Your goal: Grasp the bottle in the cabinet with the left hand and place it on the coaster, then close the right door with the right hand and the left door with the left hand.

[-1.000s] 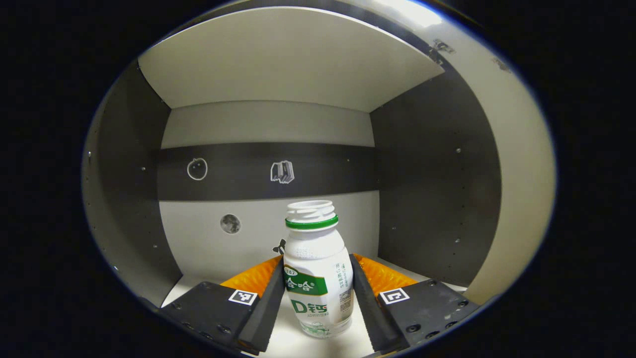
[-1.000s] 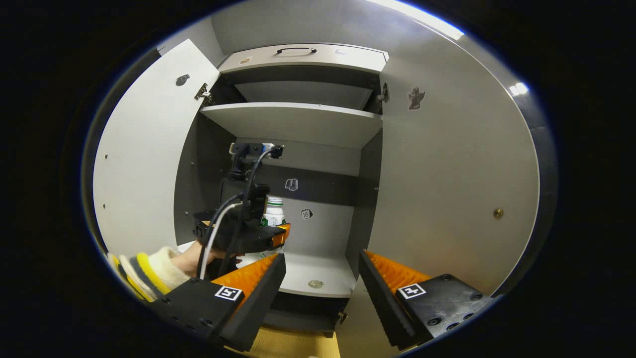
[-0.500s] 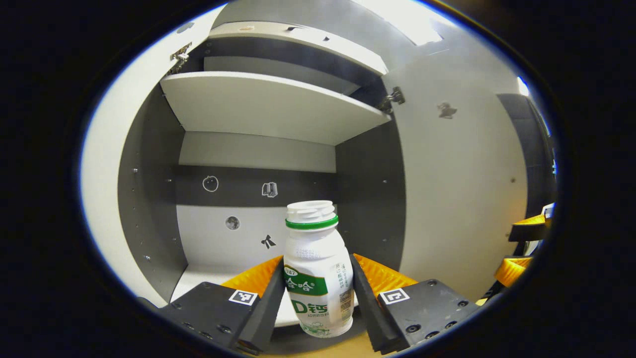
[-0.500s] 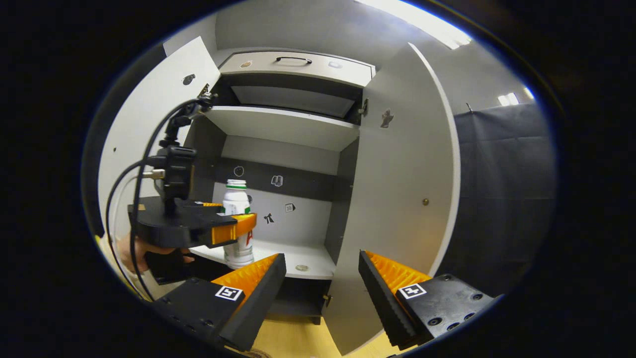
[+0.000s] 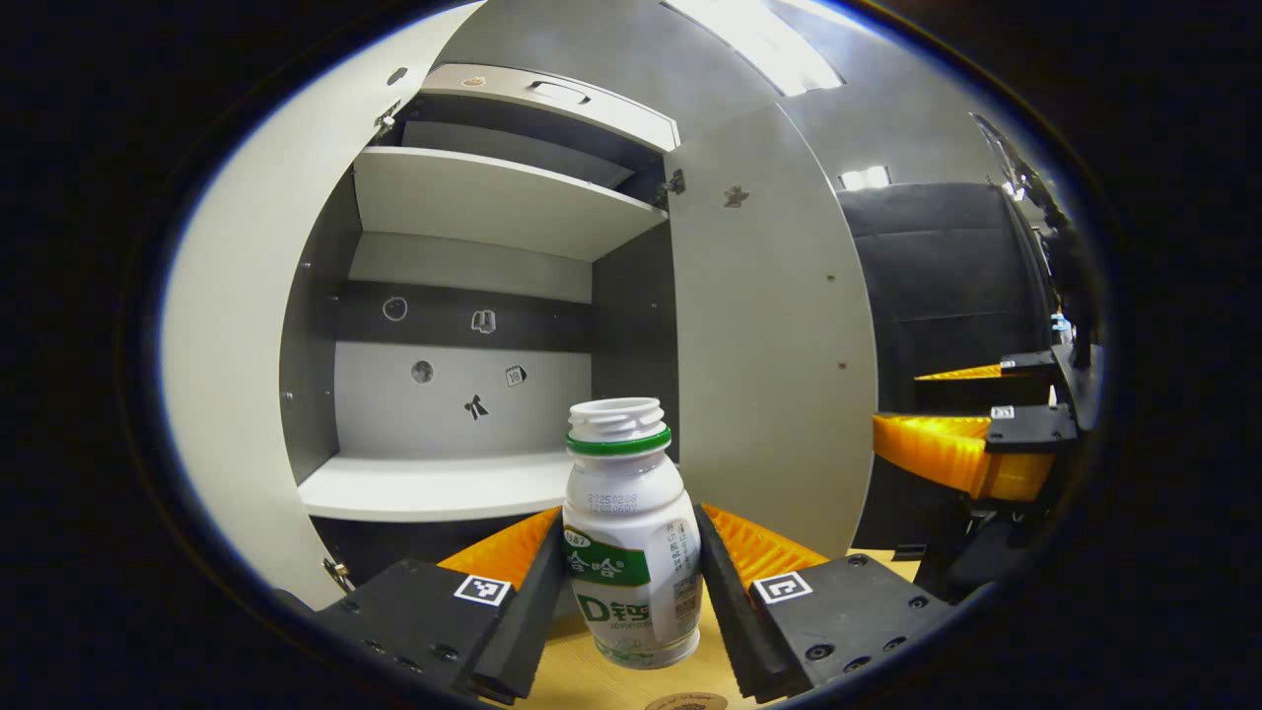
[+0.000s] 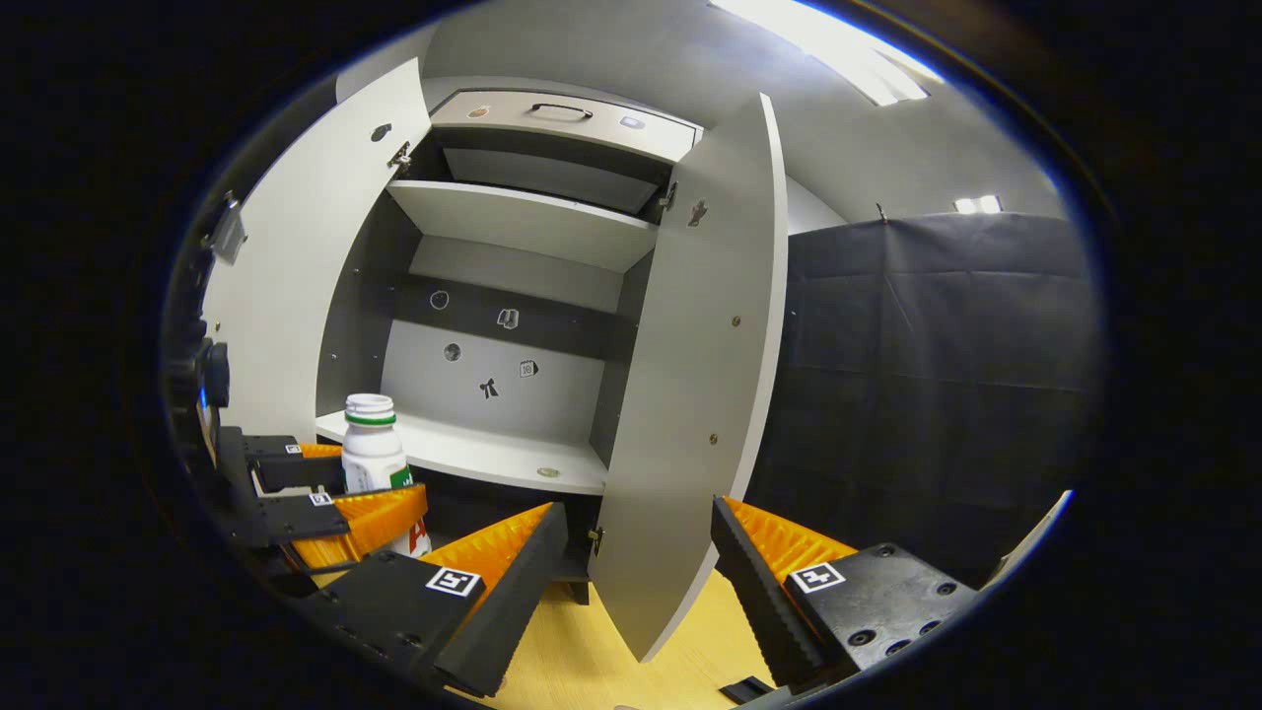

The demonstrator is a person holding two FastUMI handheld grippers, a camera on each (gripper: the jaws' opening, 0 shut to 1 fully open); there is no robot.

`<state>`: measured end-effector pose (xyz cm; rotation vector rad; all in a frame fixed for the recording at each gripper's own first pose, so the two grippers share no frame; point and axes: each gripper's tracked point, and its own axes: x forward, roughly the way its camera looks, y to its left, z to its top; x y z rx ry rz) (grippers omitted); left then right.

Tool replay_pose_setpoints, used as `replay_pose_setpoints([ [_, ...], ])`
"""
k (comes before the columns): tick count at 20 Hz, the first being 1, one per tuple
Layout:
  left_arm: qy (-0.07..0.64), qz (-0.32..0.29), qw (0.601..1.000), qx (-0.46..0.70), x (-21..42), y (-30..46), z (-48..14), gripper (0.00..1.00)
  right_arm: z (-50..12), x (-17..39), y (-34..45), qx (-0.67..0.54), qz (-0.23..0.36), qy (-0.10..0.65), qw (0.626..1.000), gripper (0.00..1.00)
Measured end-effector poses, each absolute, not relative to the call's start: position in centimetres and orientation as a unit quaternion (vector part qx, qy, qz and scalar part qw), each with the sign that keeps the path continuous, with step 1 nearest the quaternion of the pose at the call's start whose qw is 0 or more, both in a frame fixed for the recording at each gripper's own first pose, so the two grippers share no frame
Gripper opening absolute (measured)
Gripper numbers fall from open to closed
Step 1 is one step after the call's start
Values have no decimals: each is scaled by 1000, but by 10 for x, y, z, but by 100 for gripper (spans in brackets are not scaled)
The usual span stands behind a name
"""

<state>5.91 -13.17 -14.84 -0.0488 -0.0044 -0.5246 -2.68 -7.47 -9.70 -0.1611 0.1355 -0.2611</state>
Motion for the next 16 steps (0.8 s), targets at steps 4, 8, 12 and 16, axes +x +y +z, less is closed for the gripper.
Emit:
replay_pose_setpoints([
  [4,16,-261,965,-27,35,-147,-219,75,-127,-30,-83,-87,-123,77,986,98],
  [8,35,-255,966,-17,17,-161,-282,75,-168,-27,-95,-63,-120,96,986,98],
  [12,29,-246,969,-1,16,-171,-321,75,-205,-27,-108,-56,-128,113,984,98],
  [16,27,-222,975,6,21,-171,-345,75,-229,-28,-105,-61,-113,130,983,98],
])
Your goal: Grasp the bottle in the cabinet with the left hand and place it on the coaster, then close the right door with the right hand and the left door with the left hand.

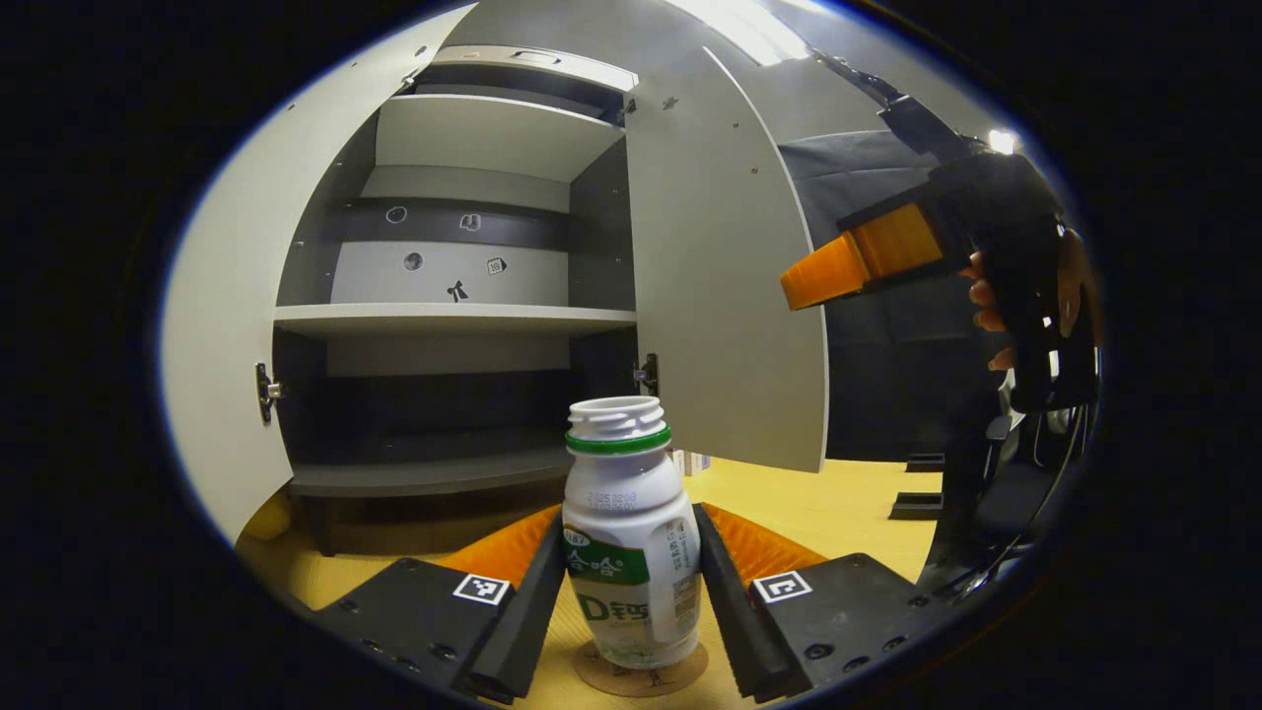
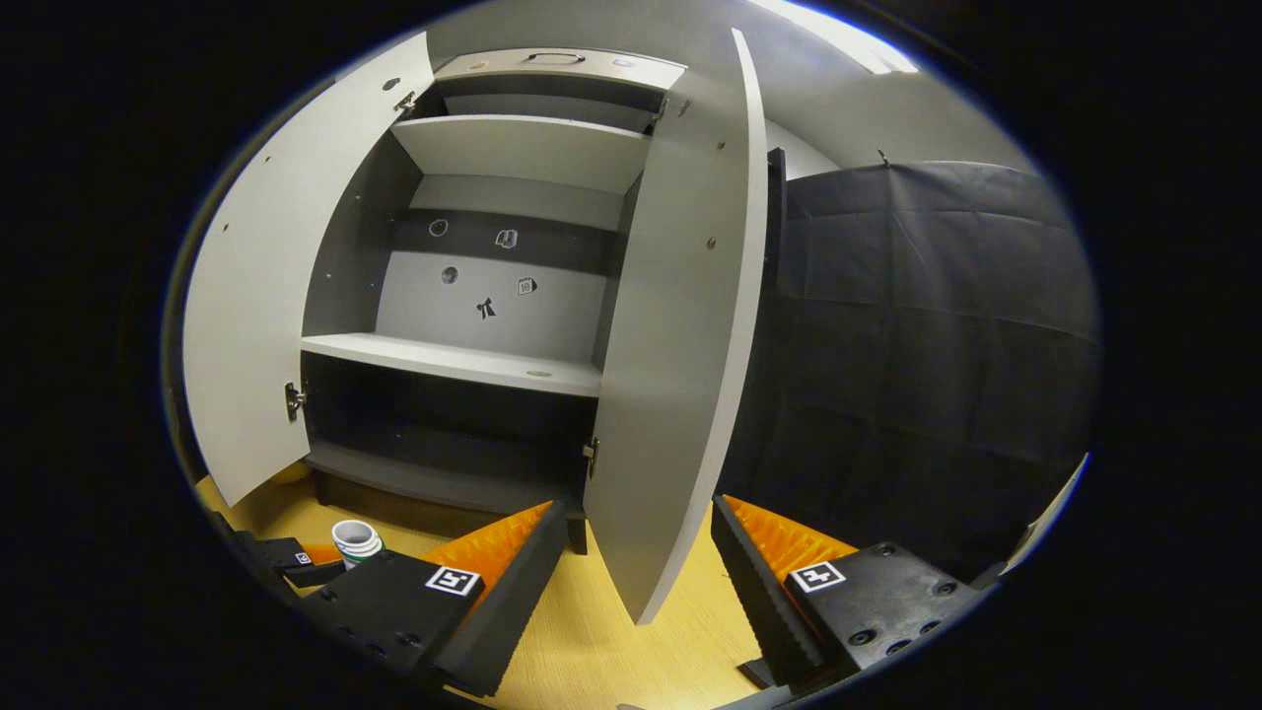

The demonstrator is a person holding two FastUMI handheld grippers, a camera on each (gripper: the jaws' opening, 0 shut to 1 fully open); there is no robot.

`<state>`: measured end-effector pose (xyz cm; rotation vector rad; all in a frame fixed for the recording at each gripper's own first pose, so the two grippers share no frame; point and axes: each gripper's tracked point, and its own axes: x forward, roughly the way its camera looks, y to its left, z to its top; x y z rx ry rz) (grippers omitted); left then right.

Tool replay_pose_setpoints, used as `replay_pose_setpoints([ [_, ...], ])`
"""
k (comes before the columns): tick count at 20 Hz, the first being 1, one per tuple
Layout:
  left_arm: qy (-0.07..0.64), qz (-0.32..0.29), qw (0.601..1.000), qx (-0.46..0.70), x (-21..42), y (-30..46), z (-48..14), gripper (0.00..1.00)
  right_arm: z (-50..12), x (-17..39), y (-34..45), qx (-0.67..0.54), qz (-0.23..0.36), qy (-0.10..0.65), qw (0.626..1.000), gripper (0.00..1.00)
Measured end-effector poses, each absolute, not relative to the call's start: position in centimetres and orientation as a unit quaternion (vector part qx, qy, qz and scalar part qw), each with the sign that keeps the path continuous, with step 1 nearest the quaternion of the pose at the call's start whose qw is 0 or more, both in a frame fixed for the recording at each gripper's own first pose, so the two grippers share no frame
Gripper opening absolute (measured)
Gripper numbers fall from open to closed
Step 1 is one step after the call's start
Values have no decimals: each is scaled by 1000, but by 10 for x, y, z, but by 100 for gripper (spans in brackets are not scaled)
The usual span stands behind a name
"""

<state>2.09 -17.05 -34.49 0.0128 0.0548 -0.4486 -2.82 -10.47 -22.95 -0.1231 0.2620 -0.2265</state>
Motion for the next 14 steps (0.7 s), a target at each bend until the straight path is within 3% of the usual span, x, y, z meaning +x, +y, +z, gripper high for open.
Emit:
replay_pose_setpoints([
  [12,25,-206,978,13,22,-169,-366,77,-245,-29,-107,-72,-95,143,983,98],
  [14,27,-205,978,11,23,-169,-364,88,-243,-29,-107,-69,-95,145,982,98],
])
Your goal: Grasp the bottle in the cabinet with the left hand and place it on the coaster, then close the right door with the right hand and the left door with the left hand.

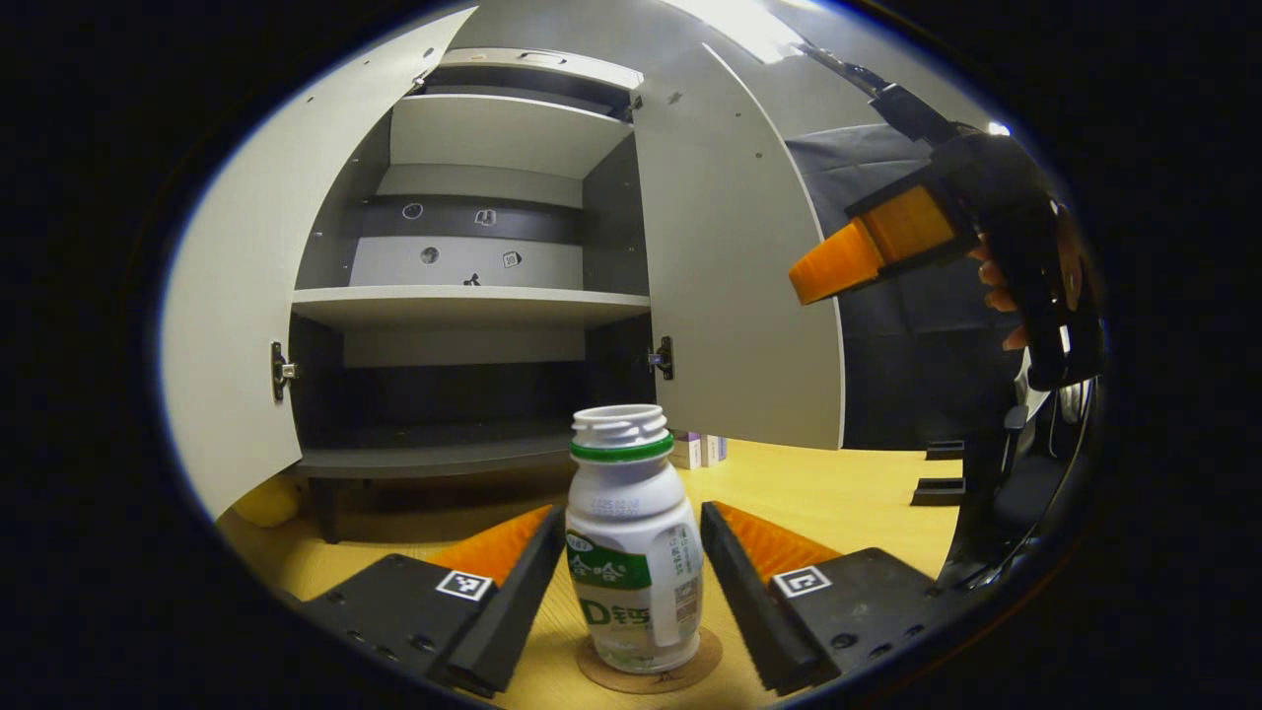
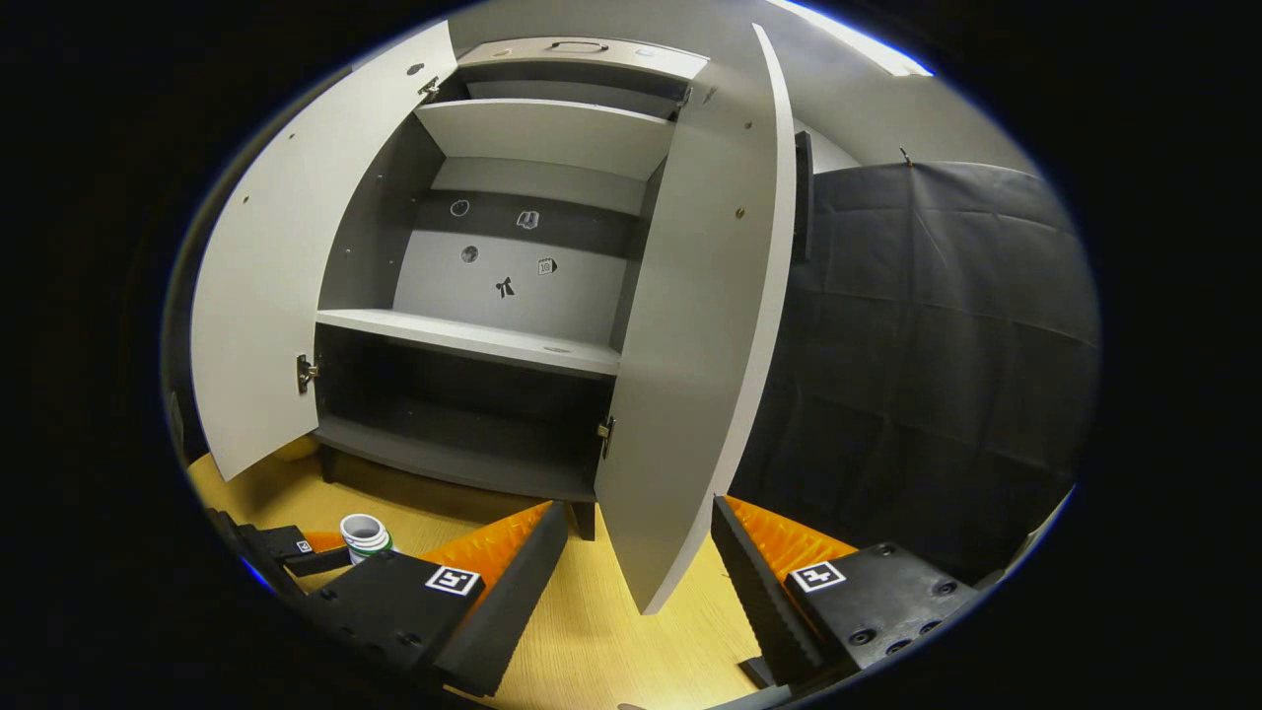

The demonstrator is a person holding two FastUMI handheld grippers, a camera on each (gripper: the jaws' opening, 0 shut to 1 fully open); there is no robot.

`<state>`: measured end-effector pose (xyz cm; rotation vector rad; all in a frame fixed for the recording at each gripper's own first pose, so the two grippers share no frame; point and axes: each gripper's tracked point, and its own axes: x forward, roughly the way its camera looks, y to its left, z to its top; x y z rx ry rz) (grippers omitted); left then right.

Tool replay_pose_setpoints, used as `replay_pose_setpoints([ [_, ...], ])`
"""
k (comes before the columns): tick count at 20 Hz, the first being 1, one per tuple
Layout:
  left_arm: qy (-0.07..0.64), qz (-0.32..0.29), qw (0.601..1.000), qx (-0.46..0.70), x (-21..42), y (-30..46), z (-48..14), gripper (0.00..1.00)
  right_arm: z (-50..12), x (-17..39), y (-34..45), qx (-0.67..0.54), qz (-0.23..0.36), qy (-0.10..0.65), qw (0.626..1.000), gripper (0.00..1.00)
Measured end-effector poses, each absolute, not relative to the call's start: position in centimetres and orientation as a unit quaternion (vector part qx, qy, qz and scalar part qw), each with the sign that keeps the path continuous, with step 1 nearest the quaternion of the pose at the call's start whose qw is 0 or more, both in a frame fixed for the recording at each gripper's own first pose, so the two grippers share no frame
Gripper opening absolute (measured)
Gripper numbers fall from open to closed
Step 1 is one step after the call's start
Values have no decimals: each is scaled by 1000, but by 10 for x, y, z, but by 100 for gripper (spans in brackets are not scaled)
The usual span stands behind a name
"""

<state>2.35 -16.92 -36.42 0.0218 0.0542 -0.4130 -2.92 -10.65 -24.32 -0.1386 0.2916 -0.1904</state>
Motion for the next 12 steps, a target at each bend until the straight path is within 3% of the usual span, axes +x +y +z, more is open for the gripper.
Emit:
replay_pose_setpoints([
  [1,31,-207,978,16,26,-170,-363,98,-243,-31,-107,-67,-95,145,983,98],
  [4,30,-211,976,47,28,-170,-346,96,-231,-32,-110,-62,-100,146,982,98],
  [12,7,-266,963,37,2,-167,-215,96,-136,-42,-140,-35,-139,117,983,98],
])
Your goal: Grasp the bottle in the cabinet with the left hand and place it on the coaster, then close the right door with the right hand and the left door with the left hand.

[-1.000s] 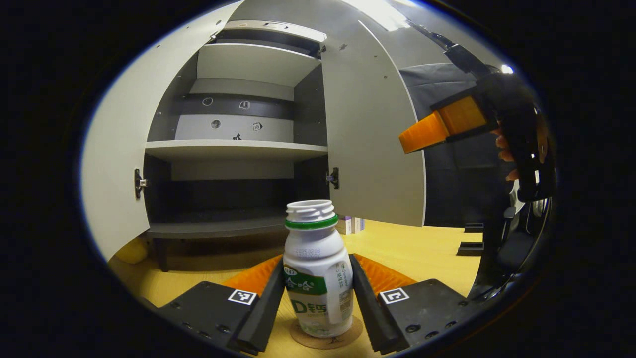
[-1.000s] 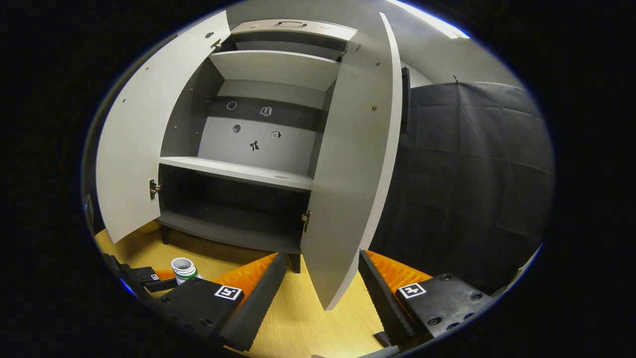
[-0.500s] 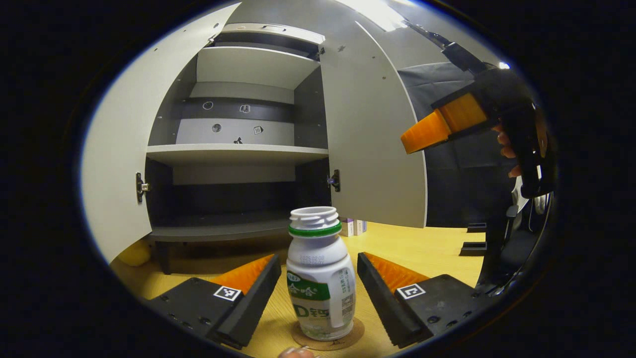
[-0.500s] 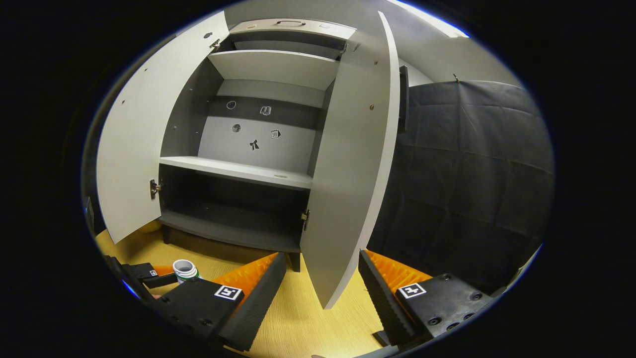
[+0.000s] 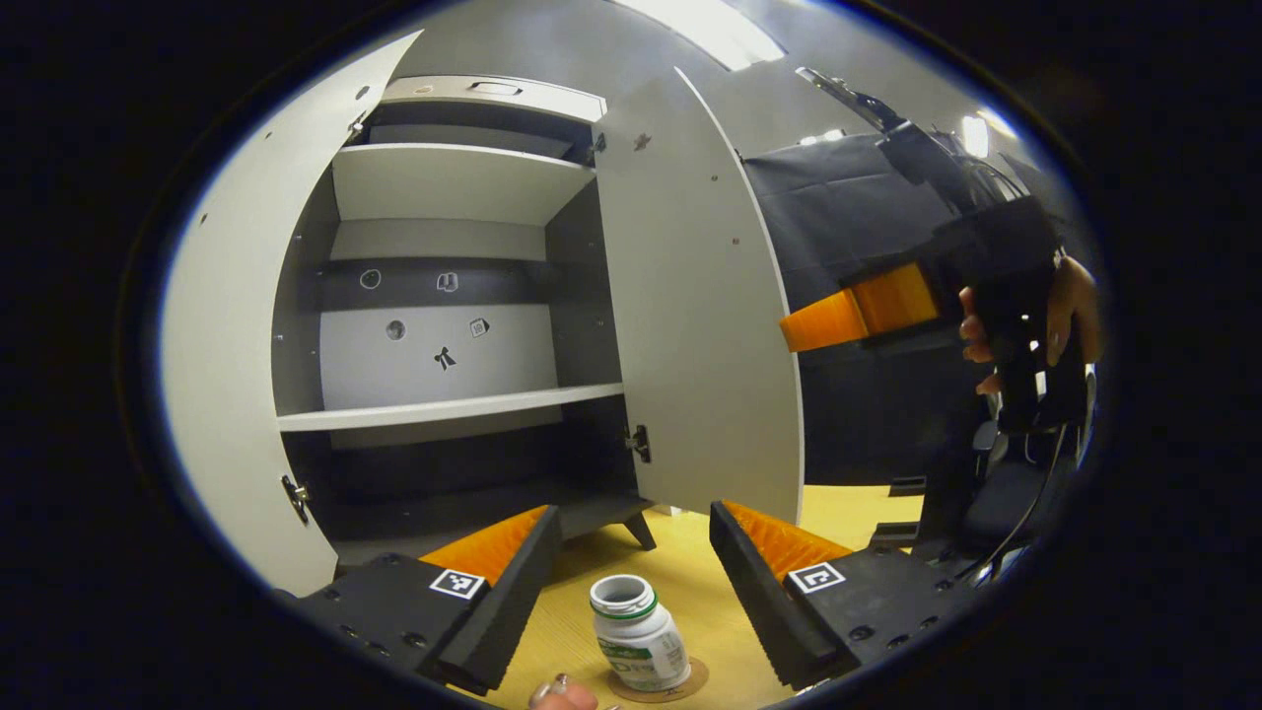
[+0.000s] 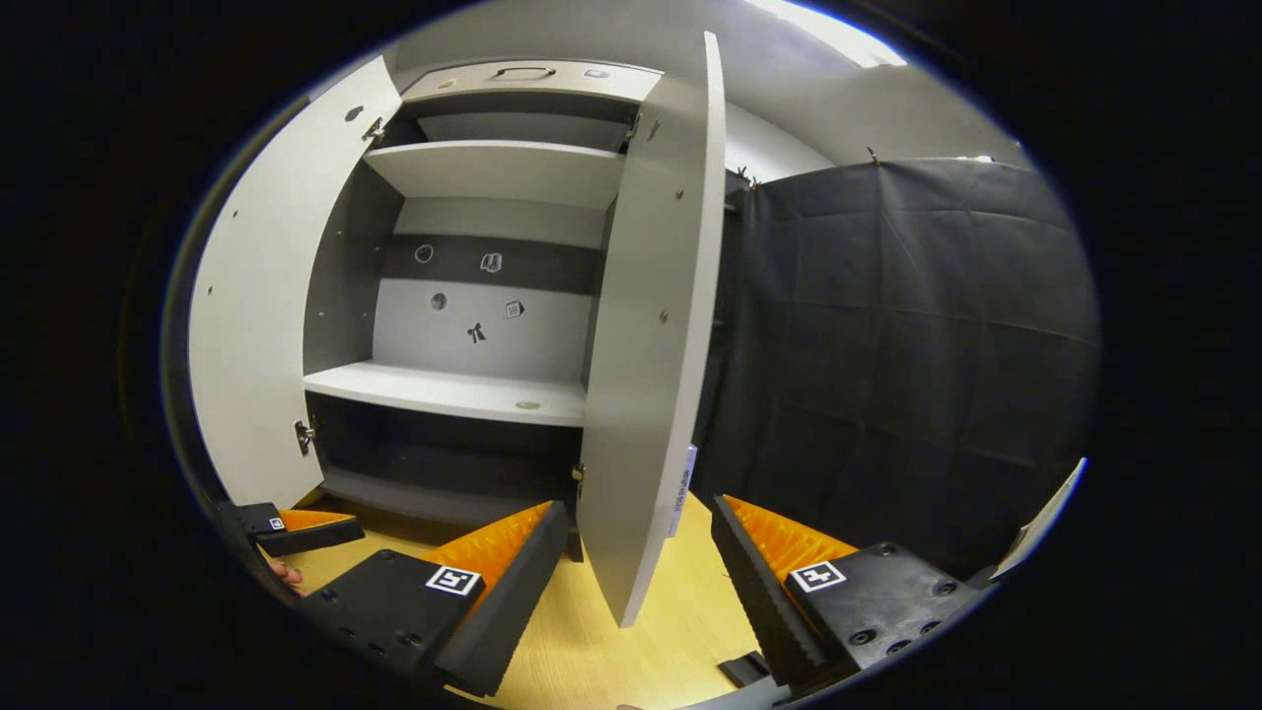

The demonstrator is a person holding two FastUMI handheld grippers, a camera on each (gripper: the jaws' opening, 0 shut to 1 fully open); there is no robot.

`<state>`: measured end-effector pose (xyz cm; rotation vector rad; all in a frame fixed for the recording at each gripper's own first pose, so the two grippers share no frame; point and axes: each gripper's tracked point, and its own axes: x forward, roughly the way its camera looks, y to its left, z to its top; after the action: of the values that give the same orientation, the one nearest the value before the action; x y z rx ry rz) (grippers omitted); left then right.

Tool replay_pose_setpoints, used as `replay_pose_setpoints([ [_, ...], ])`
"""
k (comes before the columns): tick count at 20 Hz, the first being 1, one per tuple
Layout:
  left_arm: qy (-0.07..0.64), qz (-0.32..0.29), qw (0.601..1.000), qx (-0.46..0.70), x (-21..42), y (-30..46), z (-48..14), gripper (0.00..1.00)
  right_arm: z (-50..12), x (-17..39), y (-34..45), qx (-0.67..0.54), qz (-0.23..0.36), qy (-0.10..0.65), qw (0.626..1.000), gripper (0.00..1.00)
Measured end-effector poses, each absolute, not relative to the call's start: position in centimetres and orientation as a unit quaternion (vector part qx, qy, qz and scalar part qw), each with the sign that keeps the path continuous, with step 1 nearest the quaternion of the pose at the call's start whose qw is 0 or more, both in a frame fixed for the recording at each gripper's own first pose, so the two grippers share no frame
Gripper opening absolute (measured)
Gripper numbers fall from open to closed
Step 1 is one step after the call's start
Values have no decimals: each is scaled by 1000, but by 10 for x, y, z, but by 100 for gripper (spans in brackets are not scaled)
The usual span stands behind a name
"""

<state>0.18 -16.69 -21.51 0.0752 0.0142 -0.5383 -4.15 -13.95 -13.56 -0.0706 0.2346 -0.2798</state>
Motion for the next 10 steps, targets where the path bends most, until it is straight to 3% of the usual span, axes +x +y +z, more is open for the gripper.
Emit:
replay_pose_setpoints([
  [7,14,-260,966,7,-8,-127,-103,96,-60,-39,-207,-37,-186,63,980,98],
  [10,36,-224,973,-54,-7,-105,-72,96,-34,-14,-225,2,-164,36,986,98],
])
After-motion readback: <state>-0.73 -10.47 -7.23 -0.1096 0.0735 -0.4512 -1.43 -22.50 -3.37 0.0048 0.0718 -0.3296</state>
